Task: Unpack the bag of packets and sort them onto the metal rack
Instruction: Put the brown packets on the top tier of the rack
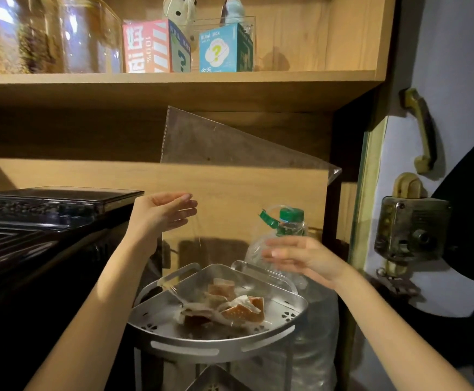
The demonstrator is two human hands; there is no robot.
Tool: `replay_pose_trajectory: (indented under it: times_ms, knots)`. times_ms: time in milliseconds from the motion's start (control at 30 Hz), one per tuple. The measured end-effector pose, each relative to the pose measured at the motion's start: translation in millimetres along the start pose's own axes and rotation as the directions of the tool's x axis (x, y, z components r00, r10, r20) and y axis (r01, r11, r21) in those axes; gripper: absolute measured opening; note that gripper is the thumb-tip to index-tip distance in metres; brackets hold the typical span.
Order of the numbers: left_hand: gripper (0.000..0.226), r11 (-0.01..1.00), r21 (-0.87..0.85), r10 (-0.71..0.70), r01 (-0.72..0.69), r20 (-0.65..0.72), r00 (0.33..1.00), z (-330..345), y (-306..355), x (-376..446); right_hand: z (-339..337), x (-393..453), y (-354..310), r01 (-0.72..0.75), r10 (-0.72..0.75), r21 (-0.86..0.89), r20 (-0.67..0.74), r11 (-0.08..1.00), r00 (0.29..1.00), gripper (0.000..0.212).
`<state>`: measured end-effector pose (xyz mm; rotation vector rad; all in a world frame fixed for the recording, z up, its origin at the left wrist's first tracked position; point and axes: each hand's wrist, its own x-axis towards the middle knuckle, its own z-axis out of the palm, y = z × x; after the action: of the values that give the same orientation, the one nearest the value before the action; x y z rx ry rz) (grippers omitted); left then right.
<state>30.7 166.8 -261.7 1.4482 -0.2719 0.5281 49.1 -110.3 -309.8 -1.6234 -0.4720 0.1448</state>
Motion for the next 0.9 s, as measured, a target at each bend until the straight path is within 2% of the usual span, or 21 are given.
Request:
replay_pose_trajectory:
  times_ms: [33,100,233,400,600,800,900]
  knots:
    - [0.013,1.0,0.006,0.004,-0.004,0.003,1.0,1,0,0,3,0,2,-0.011,0.011,-0.008,-0.023,1.0,1.0,0.031]
    - [0.013,1.0,0.009,0.015,-0.015,-0.002,1.0,2,2,1,9,3,1,0.008,-0.008,0.004,-0.074,1.0,0.997,0.021]
    - [0.012,0.998,-0.005,0.055,-0.055,-0.038,0.998,4,12,5,15,11,-10,0.104,-0.095,0.031,-0.216,0.994,0.972,0.018]
    - [0.009,0.991,-0.008,0.13,-0.131,-0.038,0.991,4,26,6,23,17,-23,0.22,-0.209,-0.003,-0.325,0.975,0.922,0.021]
    - [0.012,0.982,-0.017,0.188,-0.189,-0.056,0.981,2,39,6,20,16,-48,0.312,-0.313,-0.064,-0.373,0.948,0.874,0.018]
    - [0.022,0.988,-0.022,0.153,-0.152,0.015,0.988,-2,46,3,8,5,-72,0.379,-0.369,-0.051,-0.382,0.924,0.847,0.013]
    - [0.038,0.996,-0.047,0.079,-0.071,0.194,0.978,-7,42,1,-1,-4,-83,0.393,-0.344,0.048,-0.391,0.918,0.853,0.014]
